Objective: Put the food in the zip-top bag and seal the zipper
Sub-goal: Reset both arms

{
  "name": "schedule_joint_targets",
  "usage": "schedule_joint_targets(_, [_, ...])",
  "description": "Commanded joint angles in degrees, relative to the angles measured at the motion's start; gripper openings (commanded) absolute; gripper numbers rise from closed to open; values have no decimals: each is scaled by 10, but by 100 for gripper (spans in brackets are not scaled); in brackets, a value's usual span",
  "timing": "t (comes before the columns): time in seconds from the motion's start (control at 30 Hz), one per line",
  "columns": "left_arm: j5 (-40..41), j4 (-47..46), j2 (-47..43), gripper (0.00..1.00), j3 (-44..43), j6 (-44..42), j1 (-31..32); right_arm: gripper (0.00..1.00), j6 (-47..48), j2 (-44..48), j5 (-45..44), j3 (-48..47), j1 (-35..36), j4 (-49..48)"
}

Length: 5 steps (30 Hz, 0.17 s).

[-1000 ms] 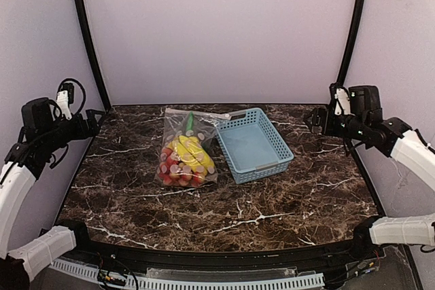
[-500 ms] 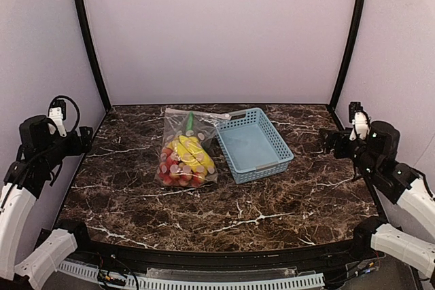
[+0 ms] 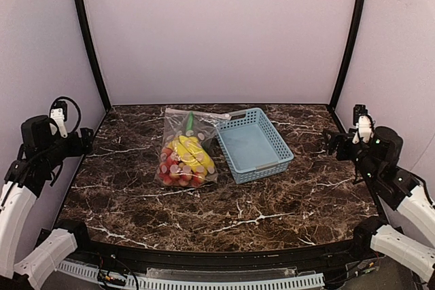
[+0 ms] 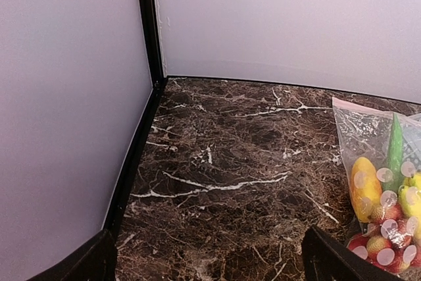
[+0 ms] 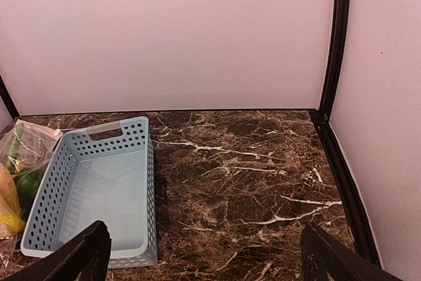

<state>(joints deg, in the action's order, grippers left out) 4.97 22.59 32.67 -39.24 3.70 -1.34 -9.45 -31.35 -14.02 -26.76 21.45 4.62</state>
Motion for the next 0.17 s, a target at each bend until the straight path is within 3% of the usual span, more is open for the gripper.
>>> schedule_joint_targets(0.0, [1,13,-9,99,2,5,-2,99,2,-4,-9,4,-2,-19])
schedule_joint_targets(0.13, [-2,13,-9,99,-1,6,-2,99,3,-6,-8,2,-3,-20])
